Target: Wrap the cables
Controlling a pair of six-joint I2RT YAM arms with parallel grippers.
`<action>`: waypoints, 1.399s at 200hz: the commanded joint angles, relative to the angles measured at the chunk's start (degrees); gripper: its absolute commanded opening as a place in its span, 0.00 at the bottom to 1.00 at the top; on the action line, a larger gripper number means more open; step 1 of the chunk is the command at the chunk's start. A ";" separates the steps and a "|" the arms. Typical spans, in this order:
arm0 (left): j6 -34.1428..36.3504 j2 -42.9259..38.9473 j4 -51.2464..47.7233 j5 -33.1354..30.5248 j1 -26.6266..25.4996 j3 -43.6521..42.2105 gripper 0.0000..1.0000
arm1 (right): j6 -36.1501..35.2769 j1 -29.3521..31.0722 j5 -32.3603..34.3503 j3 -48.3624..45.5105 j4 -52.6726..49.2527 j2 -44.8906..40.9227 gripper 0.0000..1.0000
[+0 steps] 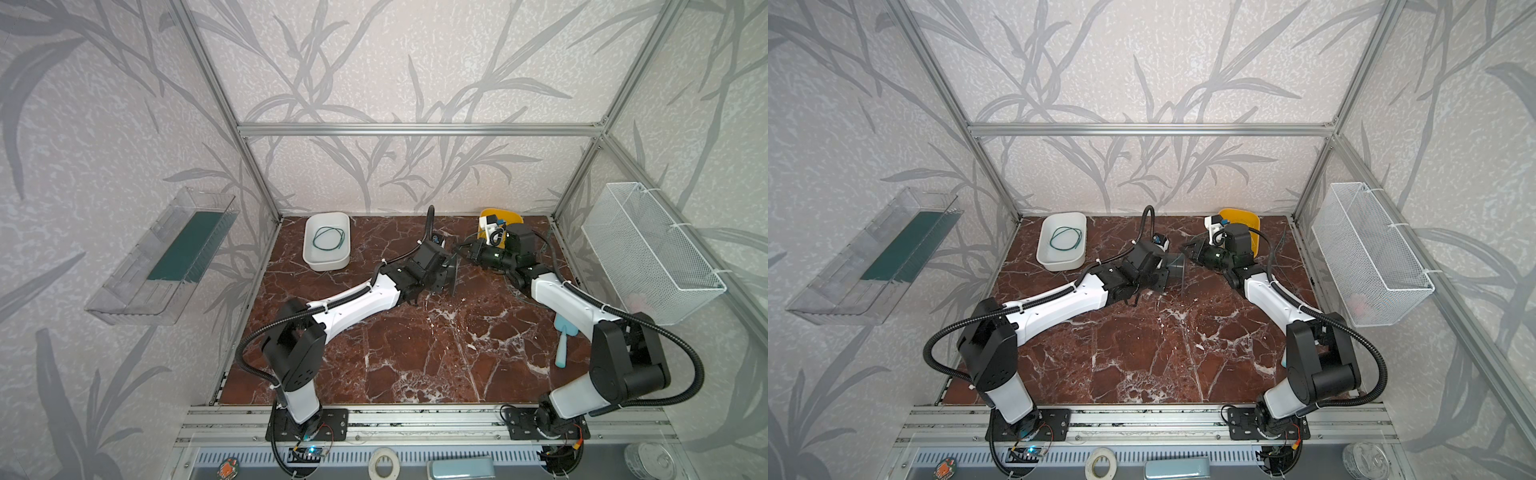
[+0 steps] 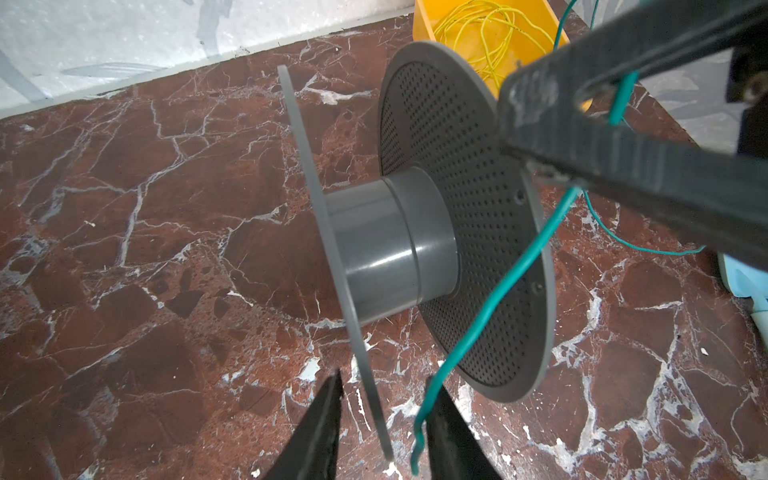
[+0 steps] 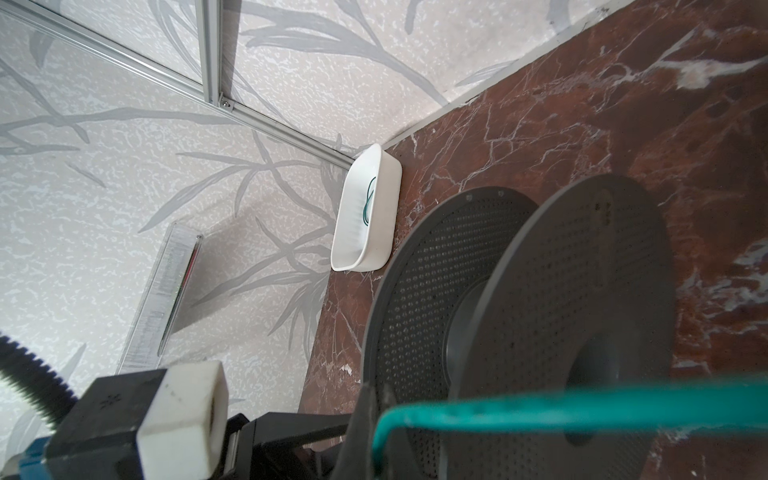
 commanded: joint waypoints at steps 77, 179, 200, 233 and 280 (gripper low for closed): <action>-0.77 0.15 3.99 -1.52 -0.02 -2.96 0.35 | 0.37 -0.11 -0.57 -0.87 2.41 0.50 0.00; -1.05 4.11 7.19 -4.44 0.07 -0.96 0.29 | 0.73 -0.06 -0.65 -1.22 3.12 1.02 0.00; -0.53 5.26 6.87 -5.84 0.03 -0.04 0.19 | 0.68 -0.06 -0.65 -1.35 3.20 1.18 0.00; 0.47 6.21 5.57 -7.76 0.07 0.90 0.05 | 0.69 -0.07 -0.57 -1.23 3.40 1.85 0.00; 2.28 4.04 2.40 -12.18 -0.02 0.28 0.00 | 1.06 -0.07 -0.65 -0.58 3.98 3.11 0.00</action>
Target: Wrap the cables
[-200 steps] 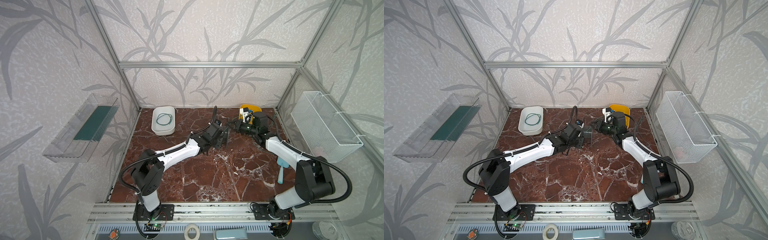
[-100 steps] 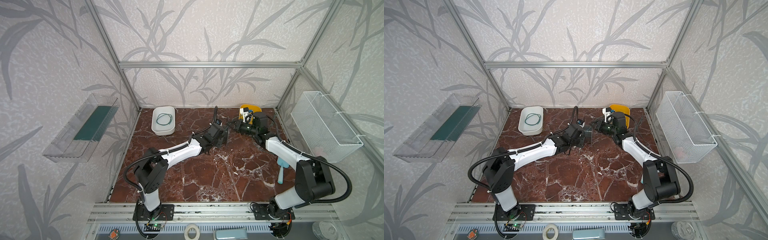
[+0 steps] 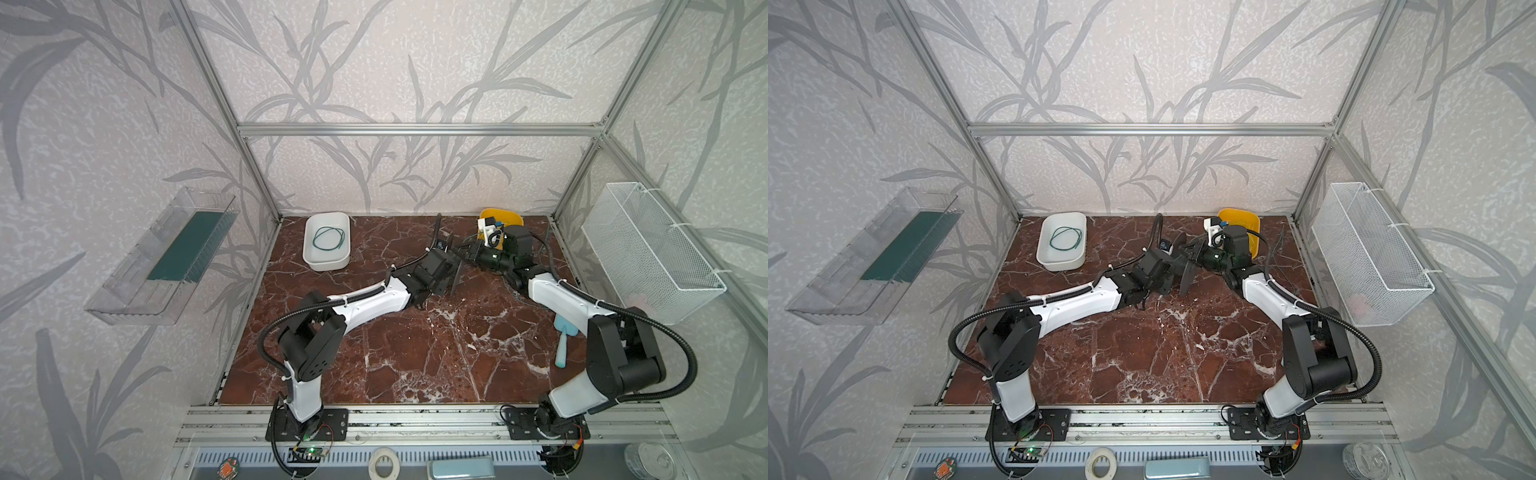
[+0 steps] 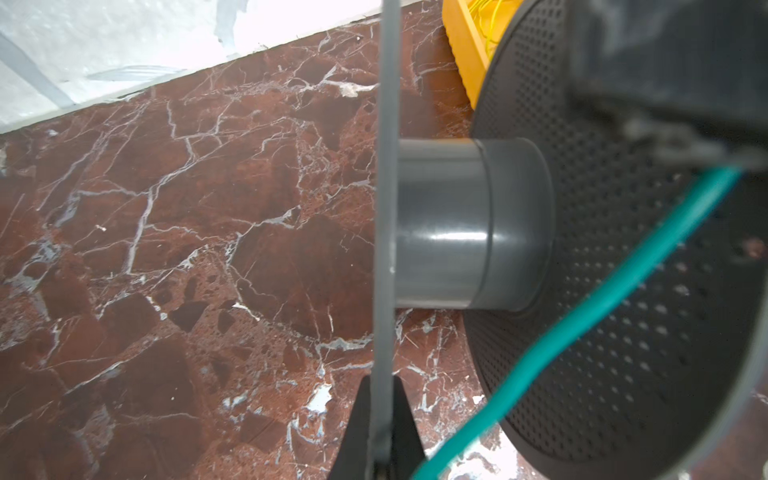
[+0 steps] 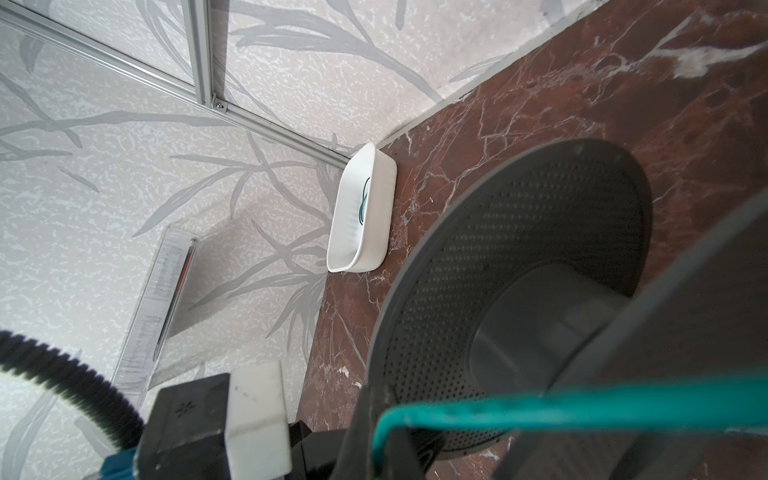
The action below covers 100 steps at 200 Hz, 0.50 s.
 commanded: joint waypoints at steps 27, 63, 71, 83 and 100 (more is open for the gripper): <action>0.69 -5.05 -4.74 -7.44 0.42 -0.87 0.00 | 0.17 0.32 -0.75 1.19 0.87 1.21 0.00; 3.44 -11.43 -7.08 -5.12 0.44 -5.02 0.00 | -0.42 2.49 -0.68 3.15 -0.80 1.36 0.00; 4.41 -13.08 -8.22 -3.13 0.46 -5.76 0.00 | -0.60 3.04 -0.63 3.88 -1.72 1.47 0.04; 5.44 -15.61 -10.80 -1.95 0.59 -6.12 0.00 | -0.78 3.74 -1.17 5.04 -2.60 1.56 0.14; 6.51 -19.56 -14.35 0.35 0.68 -6.78 0.00 | -0.91 4.79 -1.11 5.91 -2.92 0.90 0.27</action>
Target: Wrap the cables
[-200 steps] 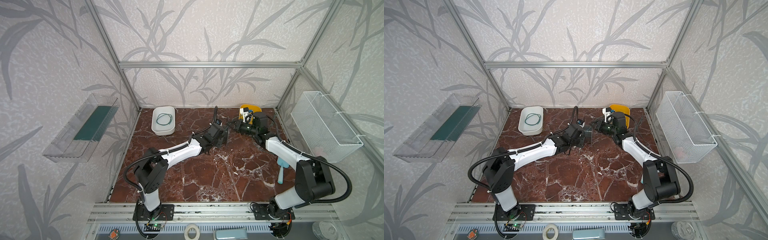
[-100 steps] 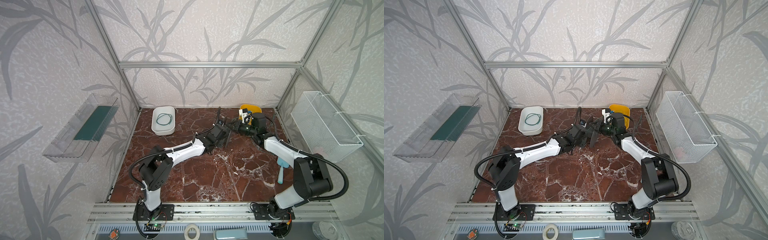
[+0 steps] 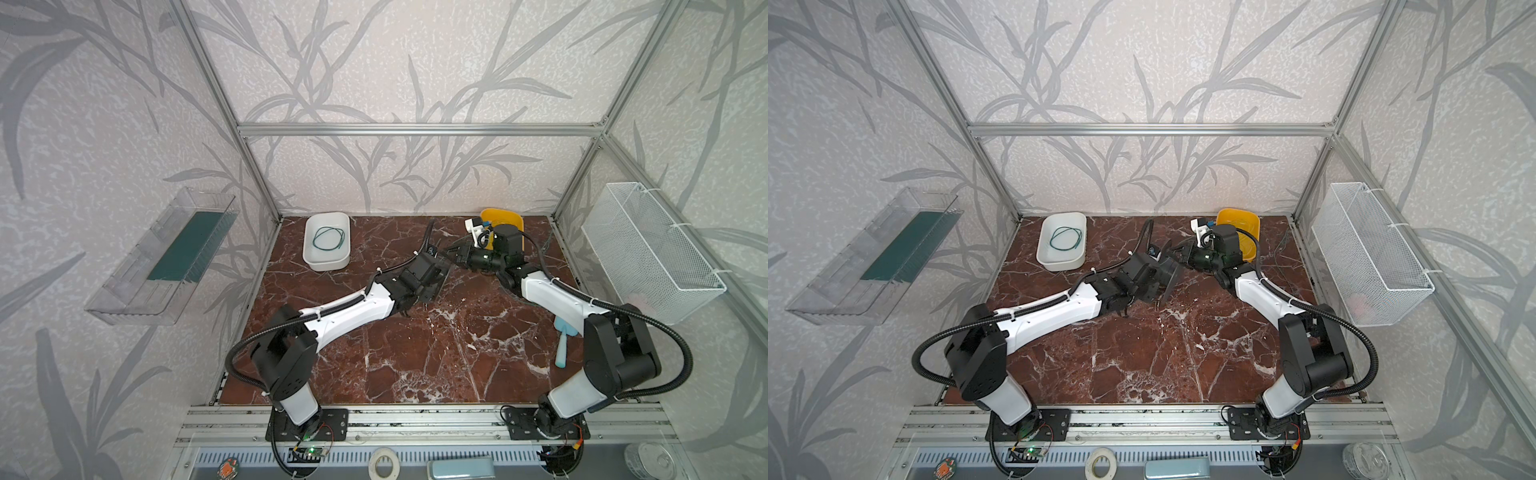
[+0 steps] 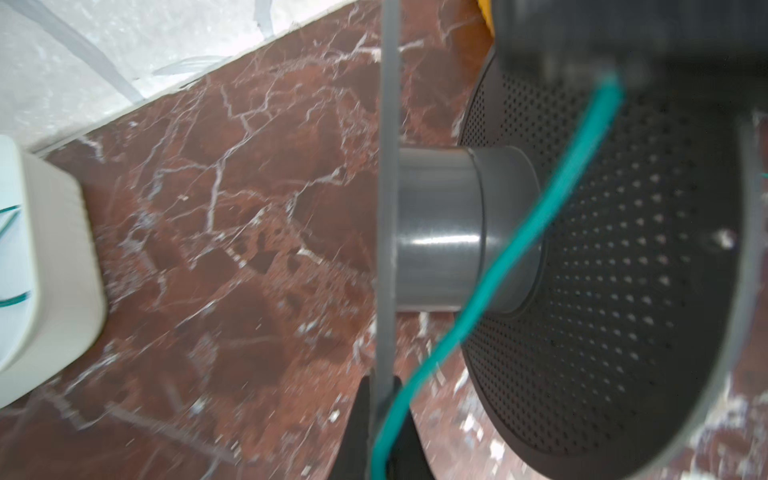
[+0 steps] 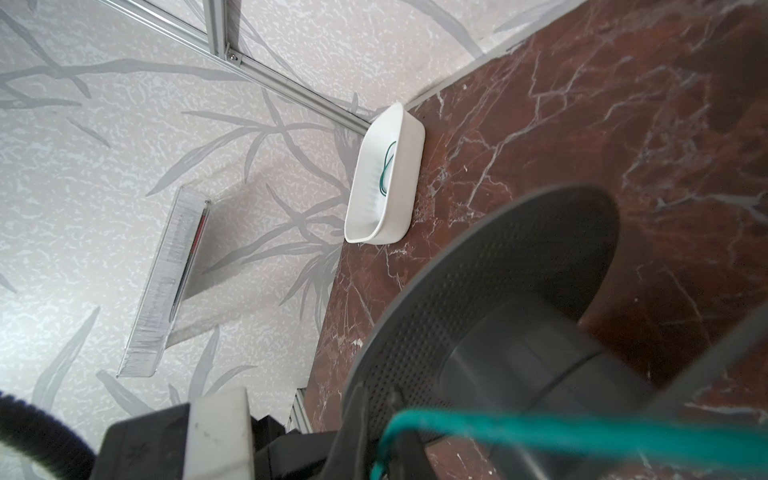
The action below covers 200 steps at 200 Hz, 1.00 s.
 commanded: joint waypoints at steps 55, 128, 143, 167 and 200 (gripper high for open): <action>2.87 -17.69 -14.88 8.28 4.04 0.29 0.00 | 0.01 1.73 -0.88 5.19 -3.32 -2.73 0.47; 4.78 -24.50 -24.50 18.87 11.86 2.71 0.00 | -0.44 2.26 -2.12 5.69 -5.55 -8.50 0.52; 5.16 -24.53 -25.11 19.03 12.21 3.02 0.00 | 0.22 2.57 -2.45 5.54 -5.00 -8.41 0.53; 3.69 -24.17 -24.00 17.51 12.20 2.25 0.00 | 0.37 3.76 -2.20 5.05 -4.66 -8.53 0.55; 2.65 -23.60 -19.22 14.44 12.20 -1.72 0.00 | 0.64 6.70 -0.81 3.75 -4.08 -9.96 0.56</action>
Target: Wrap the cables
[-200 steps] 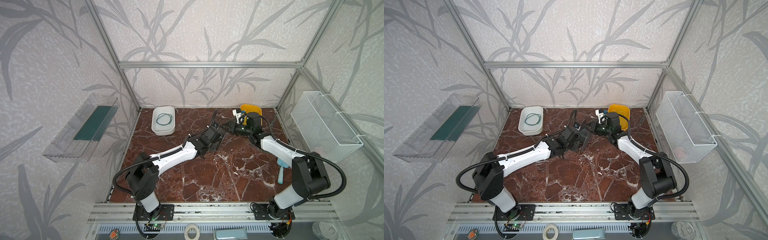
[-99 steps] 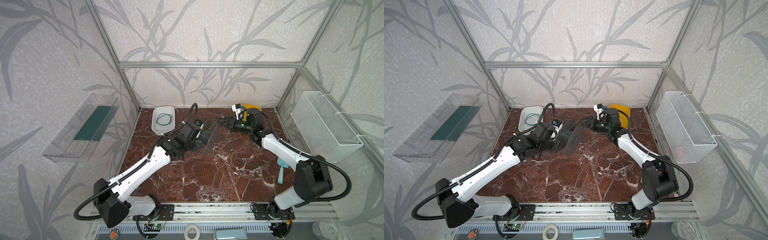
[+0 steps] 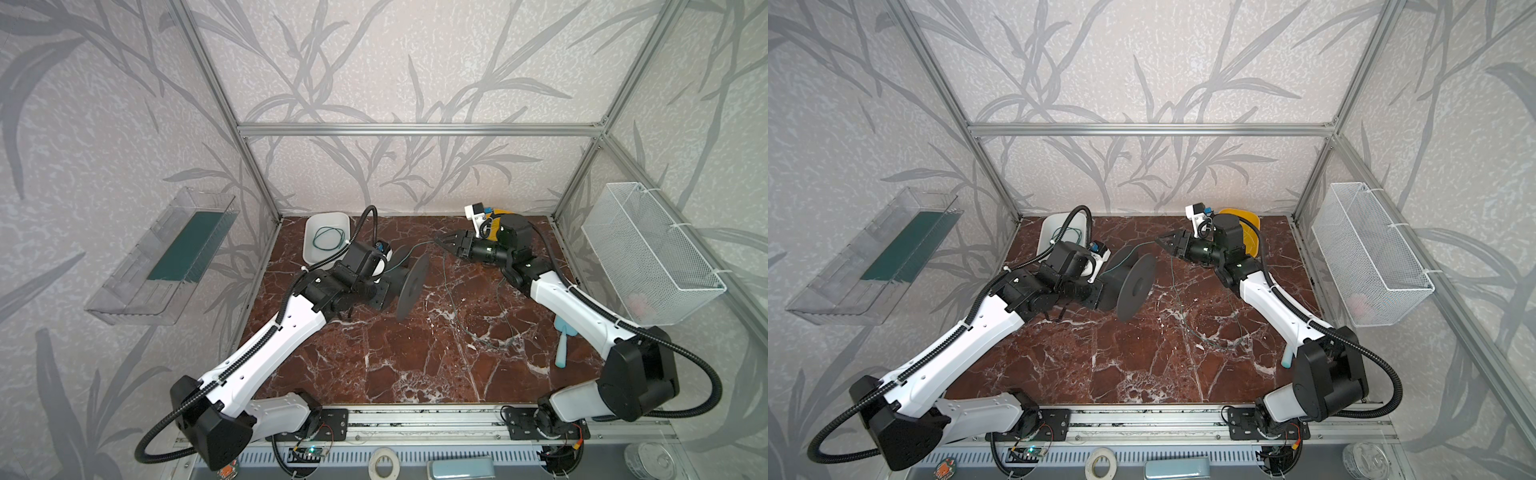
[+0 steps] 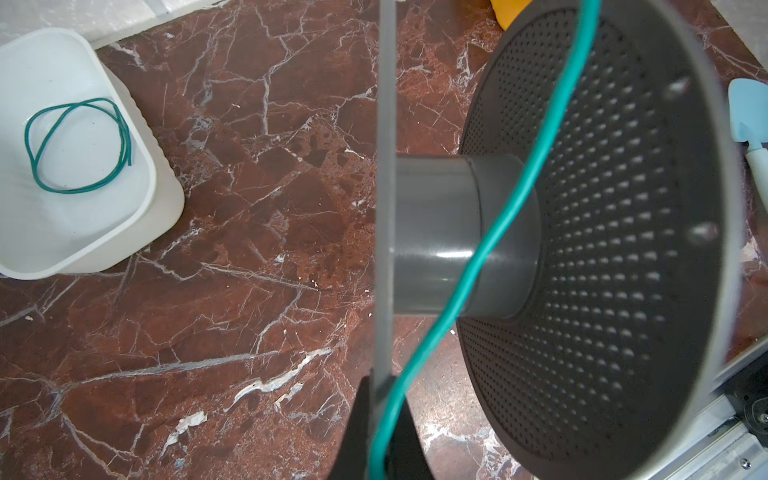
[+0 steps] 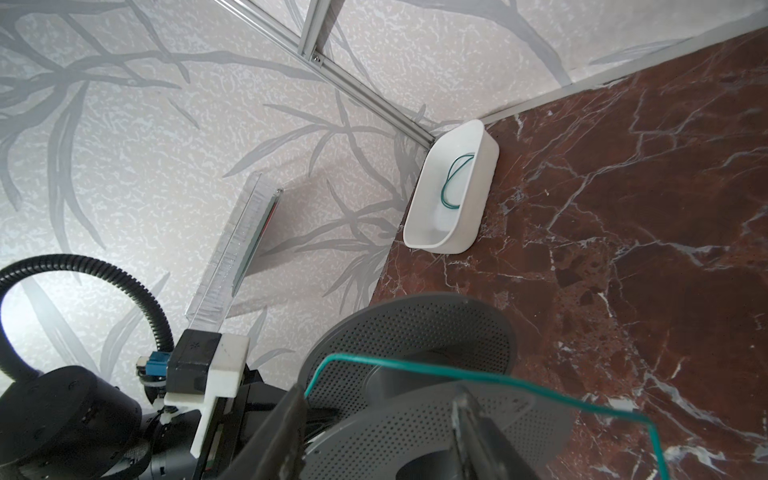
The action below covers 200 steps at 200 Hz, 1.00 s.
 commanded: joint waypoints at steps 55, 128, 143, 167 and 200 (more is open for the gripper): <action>-1.30 -0.14 12.41 -6.37 0.13 -5.58 0.00 | -3.05 7.88 3.51 2.35 -3.07 0.71 0.57; -0.74 -0.02 14.62 -7.25 0.10 -8.23 0.00 | -1.78 10.19 3.99 7.57 -0.11 10.48 0.51; -0.51 0.27 14.91 -7.61 0.00 -9.05 0.00 | -2.14 10.55 3.97 8.76 -0.02 12.24 0.48; -1.09 0.61 16.71 -7.77 -0.10 -10.68 0.00 | -2.84 10.65 4.73 9.45 -0.68 13.66 0.46; -1.68 1.91 17.87 -9.84 -0.21 -11.93 0.00 | -5.73 10.57 8.64 7.38 -3.44 10.86 0.49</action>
